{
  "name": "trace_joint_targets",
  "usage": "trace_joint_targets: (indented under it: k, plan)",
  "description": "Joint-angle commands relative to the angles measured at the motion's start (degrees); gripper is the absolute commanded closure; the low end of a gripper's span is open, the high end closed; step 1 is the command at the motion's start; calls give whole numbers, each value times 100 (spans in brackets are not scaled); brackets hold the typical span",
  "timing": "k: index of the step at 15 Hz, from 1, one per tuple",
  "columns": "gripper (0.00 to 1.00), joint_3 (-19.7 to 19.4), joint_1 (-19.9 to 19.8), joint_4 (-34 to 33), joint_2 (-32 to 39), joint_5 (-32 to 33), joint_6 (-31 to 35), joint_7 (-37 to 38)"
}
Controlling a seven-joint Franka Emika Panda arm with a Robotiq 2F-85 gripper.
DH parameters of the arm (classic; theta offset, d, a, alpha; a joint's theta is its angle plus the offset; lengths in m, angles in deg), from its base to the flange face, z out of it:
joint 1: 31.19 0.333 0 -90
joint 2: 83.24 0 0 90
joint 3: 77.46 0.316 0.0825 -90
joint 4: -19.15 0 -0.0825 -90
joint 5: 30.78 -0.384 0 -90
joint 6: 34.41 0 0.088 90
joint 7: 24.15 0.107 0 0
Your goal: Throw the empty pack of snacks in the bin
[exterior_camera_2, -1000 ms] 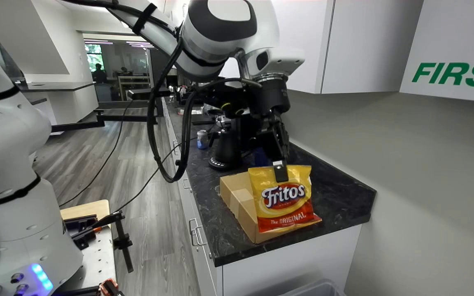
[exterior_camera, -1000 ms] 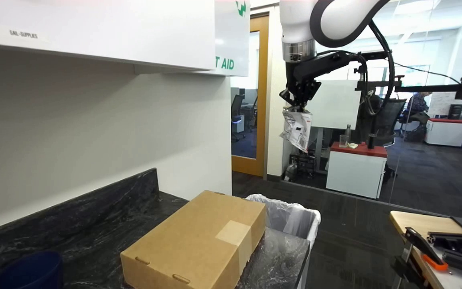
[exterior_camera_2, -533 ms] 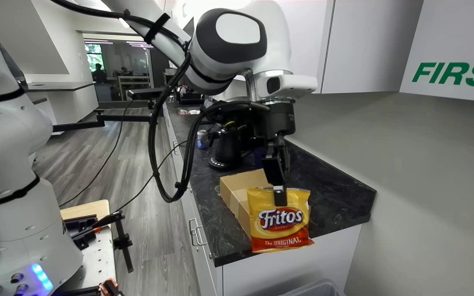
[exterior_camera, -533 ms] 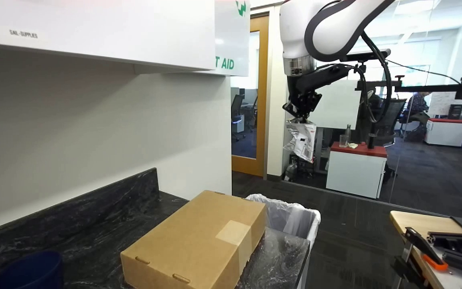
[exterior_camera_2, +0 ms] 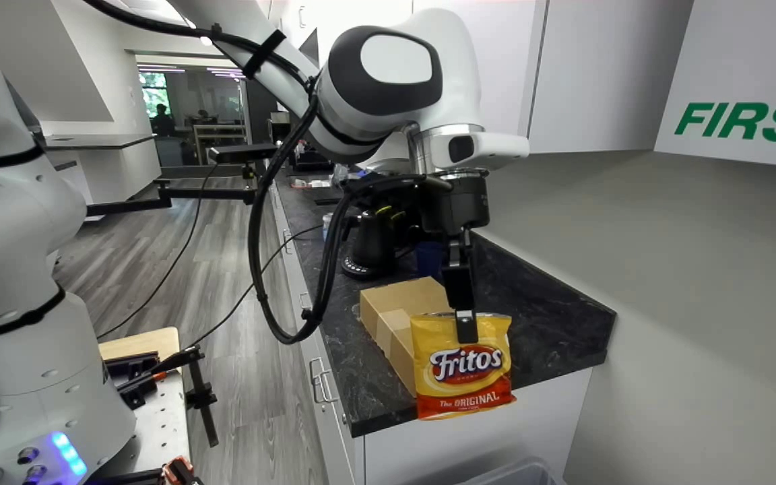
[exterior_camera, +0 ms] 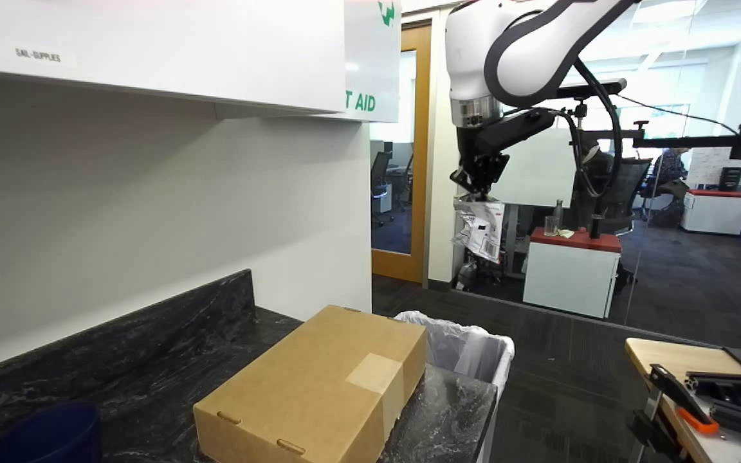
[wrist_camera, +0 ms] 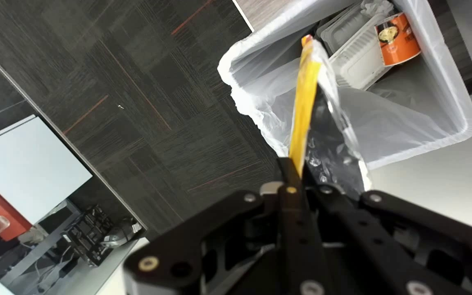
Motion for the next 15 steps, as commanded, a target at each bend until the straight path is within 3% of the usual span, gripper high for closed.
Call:
trace_joint_targets:
  k: [1, 15]
  plan:
    - [100, -26, -83, -110, 60, -87, 60, -683]
    - [100, -93, -94, -194, 112, -389, 66, -2004]
